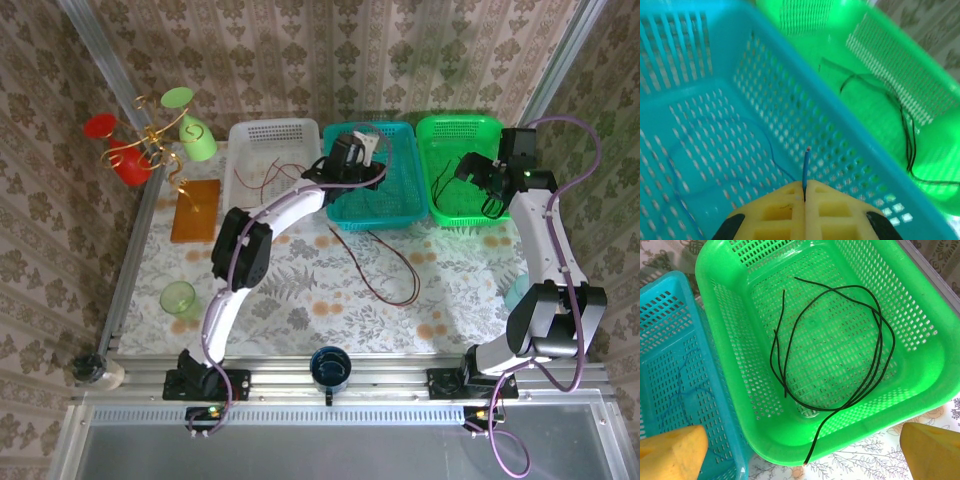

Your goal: Untangle the cables

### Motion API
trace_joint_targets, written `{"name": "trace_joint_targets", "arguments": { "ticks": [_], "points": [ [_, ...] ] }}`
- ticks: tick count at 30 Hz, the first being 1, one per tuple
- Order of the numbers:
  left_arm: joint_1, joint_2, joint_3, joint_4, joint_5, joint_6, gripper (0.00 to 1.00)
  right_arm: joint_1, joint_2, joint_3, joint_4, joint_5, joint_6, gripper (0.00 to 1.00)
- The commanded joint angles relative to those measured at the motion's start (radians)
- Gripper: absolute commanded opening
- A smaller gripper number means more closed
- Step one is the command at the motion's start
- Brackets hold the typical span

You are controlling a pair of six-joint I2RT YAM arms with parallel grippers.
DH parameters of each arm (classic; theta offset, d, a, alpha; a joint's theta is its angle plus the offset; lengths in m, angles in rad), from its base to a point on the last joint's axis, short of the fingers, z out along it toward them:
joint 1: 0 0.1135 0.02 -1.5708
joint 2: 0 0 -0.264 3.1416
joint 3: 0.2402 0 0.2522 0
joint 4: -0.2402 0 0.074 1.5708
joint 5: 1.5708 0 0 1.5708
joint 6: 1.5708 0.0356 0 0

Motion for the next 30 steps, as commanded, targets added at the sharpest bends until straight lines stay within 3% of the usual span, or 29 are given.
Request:
{"name": "trace_joint_targets", "arguments": {
  "ticks": [1, 6, 8, 9, 13, 22, 30],
  "points": [
    [0.002, 0.074, 0.174, -0.254, 0.014, -0.066, 0.0, -0.005, -0.01, 0.004, -0.027, -0.013, -0.007, 1.0],
    [-0.006, 0.203, 0.385, -0.47, 0.038, -0.072, 0.01, -0.004, 0.006, -0.01, -0.059, -0.006, 0.003, 0.99],
    [-0.012, 0.2, 0.371, -0.46, 0.029, -0.069, 0.28, -0.004, 0.019, -0.014, -0.077, 0.013, -0.003, 0.98],
    [-0.014, 0.196, 0.367, -0.46, 0.019, -0.067, 0.36, -0.004, 0.032, -0.011, -0.091, 0.023, -0.009, 0.98],
    [-0.017, 0.165, 0.359, -0.438, 0.018, -0.06, 0.53, -0.004, 0.095, -0.001, -0.158, 0.059, -0.015, 0.92],
    [-0.032, 0.012, 0.358, -0.367, -0.039, 0.002, 0.7, 0.003, 0.189, -0.012, -0.187, -0.024, -0.025, 0.61],
    [-0.028, -0.048, 0.36, -0.395, -0.072, 0.046, 0.73, 0.022, 0.205, -0.02, -0.177, -0.073, -0.029, 0.51]
  ]
}}
